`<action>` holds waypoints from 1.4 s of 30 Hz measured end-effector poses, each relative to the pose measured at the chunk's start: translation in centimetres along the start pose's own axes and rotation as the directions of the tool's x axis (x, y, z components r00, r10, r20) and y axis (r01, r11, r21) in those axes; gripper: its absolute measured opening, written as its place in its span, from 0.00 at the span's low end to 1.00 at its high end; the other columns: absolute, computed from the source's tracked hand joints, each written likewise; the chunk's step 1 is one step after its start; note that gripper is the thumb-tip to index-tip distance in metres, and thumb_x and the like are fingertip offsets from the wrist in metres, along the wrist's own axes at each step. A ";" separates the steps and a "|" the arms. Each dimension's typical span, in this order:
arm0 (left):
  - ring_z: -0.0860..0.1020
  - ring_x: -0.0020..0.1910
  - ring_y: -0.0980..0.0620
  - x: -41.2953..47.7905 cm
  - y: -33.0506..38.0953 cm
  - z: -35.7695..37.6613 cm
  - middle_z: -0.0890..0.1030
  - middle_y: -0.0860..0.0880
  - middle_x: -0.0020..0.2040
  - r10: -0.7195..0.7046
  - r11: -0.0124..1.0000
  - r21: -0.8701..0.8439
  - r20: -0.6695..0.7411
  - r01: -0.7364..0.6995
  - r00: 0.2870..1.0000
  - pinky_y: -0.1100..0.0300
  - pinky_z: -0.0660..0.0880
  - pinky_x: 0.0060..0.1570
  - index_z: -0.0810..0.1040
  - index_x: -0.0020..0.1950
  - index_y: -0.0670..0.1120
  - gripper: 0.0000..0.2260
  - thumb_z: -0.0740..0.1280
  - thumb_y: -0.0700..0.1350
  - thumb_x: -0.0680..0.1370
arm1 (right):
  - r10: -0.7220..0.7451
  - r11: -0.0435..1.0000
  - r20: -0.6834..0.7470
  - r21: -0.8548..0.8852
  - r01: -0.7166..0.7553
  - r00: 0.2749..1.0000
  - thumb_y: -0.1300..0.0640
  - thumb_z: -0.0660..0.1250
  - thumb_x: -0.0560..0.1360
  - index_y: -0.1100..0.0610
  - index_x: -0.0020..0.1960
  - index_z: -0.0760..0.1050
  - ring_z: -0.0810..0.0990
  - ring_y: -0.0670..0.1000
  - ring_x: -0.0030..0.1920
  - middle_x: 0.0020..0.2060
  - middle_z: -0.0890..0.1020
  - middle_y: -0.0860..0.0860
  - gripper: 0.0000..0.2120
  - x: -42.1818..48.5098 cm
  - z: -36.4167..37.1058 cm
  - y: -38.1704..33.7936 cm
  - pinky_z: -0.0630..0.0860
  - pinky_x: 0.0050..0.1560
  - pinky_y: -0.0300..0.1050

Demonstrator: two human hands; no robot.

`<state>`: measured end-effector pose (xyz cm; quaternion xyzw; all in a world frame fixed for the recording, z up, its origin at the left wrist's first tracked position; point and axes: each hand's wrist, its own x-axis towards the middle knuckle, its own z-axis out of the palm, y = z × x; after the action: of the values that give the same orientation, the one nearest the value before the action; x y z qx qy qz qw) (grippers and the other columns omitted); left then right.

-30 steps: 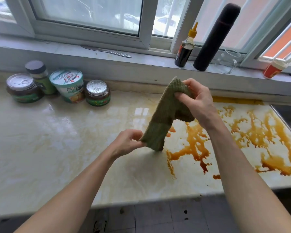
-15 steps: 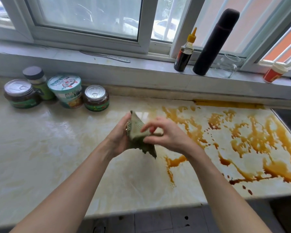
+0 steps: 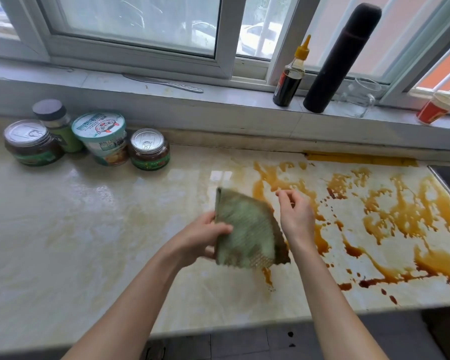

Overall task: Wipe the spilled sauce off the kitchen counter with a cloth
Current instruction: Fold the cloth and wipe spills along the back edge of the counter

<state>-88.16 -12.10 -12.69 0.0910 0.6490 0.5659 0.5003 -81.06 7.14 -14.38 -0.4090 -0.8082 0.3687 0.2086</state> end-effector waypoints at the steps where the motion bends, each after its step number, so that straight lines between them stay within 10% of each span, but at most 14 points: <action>1: 0.83 0.46 0.44 -0.6 -1.1 -0.9 0.80 0.40 0.51 -0.114 0.985 0.129 -0.025 0.116 0.993 0.46 0.81 0.42 0.73 0.55 0.40 0.07 0.62 0.40 0.79 | -0.034 0.996 0.000 -0.077 0.034 0.999 0.49 0.59 0.81 0.52 0.54 0.79 0.72 0.48 0.54 0.51 0.78 0.48 0.12 -0.1 0.3 0.8 0.67 0.51 0.44; 6: 0.83 0.34 0.44 0.9 -4.0 -4.5 0.82 0.40 0.39 -0.040 0.838 0.487 -0.393 0.245 0.919 0.46 0.81 0.35 0.73 0.45 0.38 0.06 0.61 0.41 0.76 | -0.199 0.932 0.173 -0.270 0.240 0.965 0.51 0.63 0.79 0.52 0.59 0.78 0.70 0.50 0.59 0.55 0.76 0.49 0.11 -4.1 5.1 3.8 0.65 0.55 0.44; 12: 0.77 0.47 0.46 3.8 -4.7 -3.8 0.81 0.49 0.47 0.340 0.645 0.750 -0.454 0.147 0.824 0.55 0.74 0.42 0.73 0.49 0.48 0.05 0.61 0.44 0.75 | -0.160 0.843 0.191 -0.483 0.234 0.969 0.41 0.53 0.77 0.58 0.68 0.72 0.65 0.62 0.72 0.69 0.71 0.59 0.28 -9.9 13.0 3.2 0.59 0.72 0.62; 17: 0.78 0.47 0.45 4.2 -5.6 -3.8 0.81 0.48 0.49 0.515 0.619 0.783 -0.462 0.060 0.722 0.51 0.75 0.42 0.74 0.52 0.47 0.07 0.61 0.40 0.75 | -0.410 0.672 0.418 -0.462 0.579 0.811 0.41 0.54 0.79 0.53 0.74 0.66 0.57 0.57 0.77 0.76 0.64 0.54 0.28 -10.4 12.6 6.0 0.53 0.73 0.63; 23: 0.77 0.48 0.44 4.3 -7.1 -4.6 0.79 0.45 0.53 0.558 0.567 0.824 -0.405 0.024 0.725 0.52 0.74 0.40 0.75 0.55 0.46 0.12 0.59 0.35 0.74 | -0.301 0.716 0.283 -0.563 0.412 0.911 0.39 0.49 0.80 0.53 0.77 0.61 0.53 0.57 0.78 0.78 0.58 0.53 0.30 -8.2 10.6 7.8 0.51 0.74 0.65; 29: 0.72 0.62 0.44 4.6 -8.2 -4.1 0.74 0.47 0.65 0.546 0.480 0.877 -0.294 -0.005 0.785 0.53 0.73 0.54 0.74 0.63 0.45 0.19 0.59 0.34 0.74 | -0.474 0.608 0.461 -0.445 0.658 0.750 0.41 0.53 0.80 0.49 0.75 0.65 0.57 0.54 0.77 0.76 0.62 0.49 0.26 -10.1 10.1 8.7 0.56 0.72 0.62; 34: 0.66 0.69 0.47 4.4 -8.8 -4.1 0.67 0.47 0.72 0.505 0.468 0.883 -0.270 0.003 0.820 0.56 0.68 0.62 0.71 0.66 0.45 0.18 0.58 0.36 0.77 | -0.306 0.756 0.277 -0.510 0.409 0.911 0.45 0.50 0.81 0.47 0.76 0.63 0.53 0.52 0.78 0.77 0.61 0.47 0.24 -8.8 9.8 8.4 0.55 0.74 0.63; 39: 0.61 0.73 0.48 4.1 -8.8 -3.9 0.63 0.47 0.75 0.501 0.455 0.891 -0.259 0.003 0.826 0.59 0.62 0.68 0.67 0.71 0.46 0.22 0.57 0.35 0.77 | -0.506 0.619 0.469 -0.387 0.684 0.724 0.48 0.56 0.79 0.47 0.74 0.66 0.58 0.51 0.77 0.76 0.64 0.47 0.24 -13.8 8.8 9.4 0.56 0.72 0.60; 42: 0.58 0.74 0.49 3.8 -9.1 -4.0 0.59 0.48 0.76 0.486 0.451 0.892 -0.238 -0.009 0.841 0.60 0.59 0.69 0.64 0.73 0.46 0.24 0.56 0.34 0.77 | -0.421 0.677 0.353 -0.491 0.549 0.836 0.48 0.53 0.80 0.48 0.75 0.65 0.58 0.50 0.77 0.76 0.63 0.47 0.23 -11.1 6.4 11.6 0.59 0.71 0.62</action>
<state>-88.96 -15.15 -22.83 0.2889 0.9199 0.2347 0.1234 -72.83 -0.07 -27.77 -0.1803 -0.9771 0.0798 0.0794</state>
